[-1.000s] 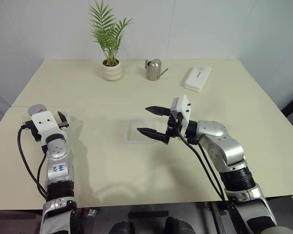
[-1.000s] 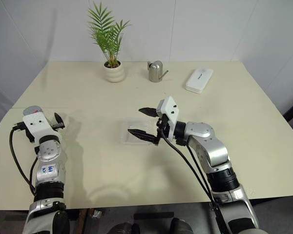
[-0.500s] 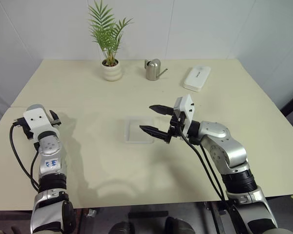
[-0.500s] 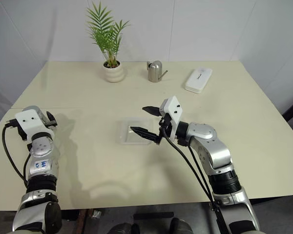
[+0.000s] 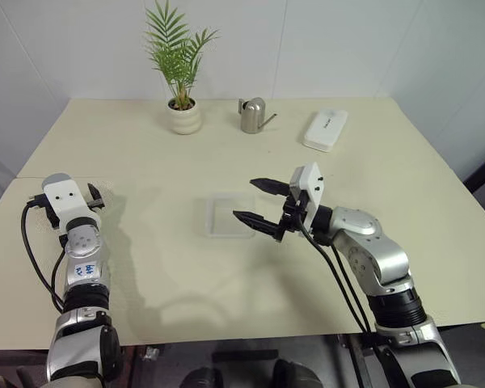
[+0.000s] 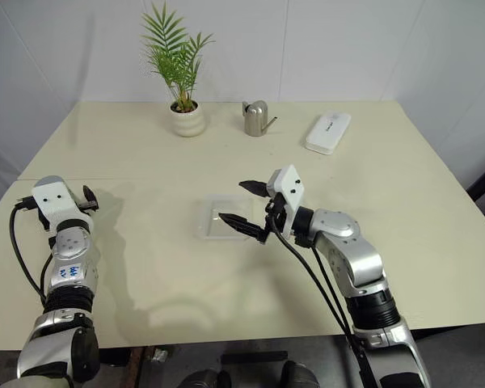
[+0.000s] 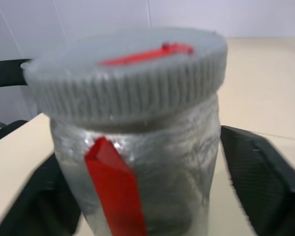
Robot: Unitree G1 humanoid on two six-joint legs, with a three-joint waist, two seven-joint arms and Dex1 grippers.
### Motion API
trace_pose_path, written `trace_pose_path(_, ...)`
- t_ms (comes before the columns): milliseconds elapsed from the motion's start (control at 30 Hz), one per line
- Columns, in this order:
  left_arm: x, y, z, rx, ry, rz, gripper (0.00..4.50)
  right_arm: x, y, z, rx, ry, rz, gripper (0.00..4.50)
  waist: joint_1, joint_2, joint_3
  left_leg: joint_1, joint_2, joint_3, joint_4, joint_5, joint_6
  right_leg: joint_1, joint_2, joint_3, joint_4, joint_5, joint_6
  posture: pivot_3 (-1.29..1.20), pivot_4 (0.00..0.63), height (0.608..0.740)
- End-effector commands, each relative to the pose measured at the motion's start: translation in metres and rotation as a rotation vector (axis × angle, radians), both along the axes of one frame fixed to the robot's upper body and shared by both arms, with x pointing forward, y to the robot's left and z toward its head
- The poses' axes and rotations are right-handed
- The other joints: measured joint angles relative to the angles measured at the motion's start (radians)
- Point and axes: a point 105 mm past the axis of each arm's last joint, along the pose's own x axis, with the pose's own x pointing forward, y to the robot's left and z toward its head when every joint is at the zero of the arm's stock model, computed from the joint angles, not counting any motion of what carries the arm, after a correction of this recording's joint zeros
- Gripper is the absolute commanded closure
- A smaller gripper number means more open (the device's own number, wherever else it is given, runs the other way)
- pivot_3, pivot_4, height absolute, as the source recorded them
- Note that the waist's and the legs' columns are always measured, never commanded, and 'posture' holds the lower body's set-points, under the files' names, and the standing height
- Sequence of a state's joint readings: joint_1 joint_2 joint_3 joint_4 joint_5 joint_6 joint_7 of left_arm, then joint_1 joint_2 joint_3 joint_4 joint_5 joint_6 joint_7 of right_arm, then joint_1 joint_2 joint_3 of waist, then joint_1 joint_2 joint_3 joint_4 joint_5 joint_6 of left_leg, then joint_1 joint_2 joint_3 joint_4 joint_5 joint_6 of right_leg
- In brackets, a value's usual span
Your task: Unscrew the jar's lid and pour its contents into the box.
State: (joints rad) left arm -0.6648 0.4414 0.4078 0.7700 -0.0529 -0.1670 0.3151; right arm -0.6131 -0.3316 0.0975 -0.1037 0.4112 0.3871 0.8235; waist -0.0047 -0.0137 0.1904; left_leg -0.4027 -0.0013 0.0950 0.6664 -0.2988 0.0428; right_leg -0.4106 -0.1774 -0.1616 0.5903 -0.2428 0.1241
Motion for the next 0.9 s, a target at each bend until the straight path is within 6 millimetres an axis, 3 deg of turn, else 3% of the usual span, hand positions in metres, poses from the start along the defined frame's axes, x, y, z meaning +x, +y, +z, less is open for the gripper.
trace_pose_path(33,0.001,0.001,0.019,0.042,-0.052,-0.013,1.86,-0.003,-0.004,0.014,0.062,-0.057,-0.016,0.0,0.0,0.0,0.0,0.0,0.0,0.0,0.0,0.0,0.0,0.0,0.0,0.0,0.0,0.0,0.0,0.0,0.15,0.74)
trace_pose_path(100,0.002,0.0,0.021,0.045,-0.058,-0.03,2.49,-0.002,-0.005,0.013,0.065,-0.054,-0.018,0.0,0.0,0.0,0.0,0.0,0.0,0.0,0.0,0.0,0.0,0.0,0.0,0.0,0.0,0.0,0.0,0.0,0.15,0.74)
trace_pose_path(300,0.004,-0.022,0.048,0.068,-0.148,-0.253,2.52,-0.002,-0.02,0.013,0.054,-0.052,-0.05,0.0,0.002,0.0,0.0,0.0,0.0,0.0,0.0,0.0,0.0,0.0,0.0,0.0,0.0,0.0,0.0,0.0,0.15,0.74)
trace_pose_path(467,-0.005,-0.078,0.084,0.235,-0.131,-0.7,2.52,-0.01,-0.054,0.02,0.014,-0.058,-0.111,0.0,0.002,0.0,0.0,-0.001,-0.001,0.0,0.0,0.0,0.0,0.0,0.0,0.0,-0.001,0.0,0.0,0.0,0.15,0.74)
trace_pose_path(533,-0.007,-0.093,0.083,0.194,-0.101,-0.825,2.52,-0.014,-0.064,0.025,-0.008,-0.054,-0.116,0.0,0.002,0.0,0.0,0.0,-0.001,0.0,0.0,0.0,0.0,0.0,0.0,0.0,-0.001,0.0,0.0,0.0,0.15,0.74)
trace_pose_path(633,-0.018,-0.147,0.075,0.211,-0.014,-1.192,2.52,-0.019,-0.075,0.031,-0.053,-0.045,-0.11,0.0,0.002,0.0,0.0,0.0,0.0,0.0,0.0,0.0,0.0,0.0,0.001,0.001,-0.001,0.0,0.0,0.0,0.15,0.74)
trace_pose_path(767,-0.041,-0.203,0.068,0.275,0.079,-1.526,2.52,-0.024,-0.058,0.043,-0.077,-0.055,-0.054,0.0,-0.002,0.0,0.0,0.0,0.002,0.002,0.002,0.0,0.0,0.001,0.002,0.002,-0.001,0.0,0.0,0.0,0.15,0.74)
trace_pose_path(900,-0.052,-0.23,0.076,0.285,0.062,-1.667,2.52,-0.034,-0.034,0.057,-0.037,-0.055,0.038,0.0,-0.003,0.0,0.0,0.0,0.006,0.002,0.002,0.002,-0.003,0.0,0.007,0.004,-0.001,0.001,-0.002,0.0,0.15,0.74)
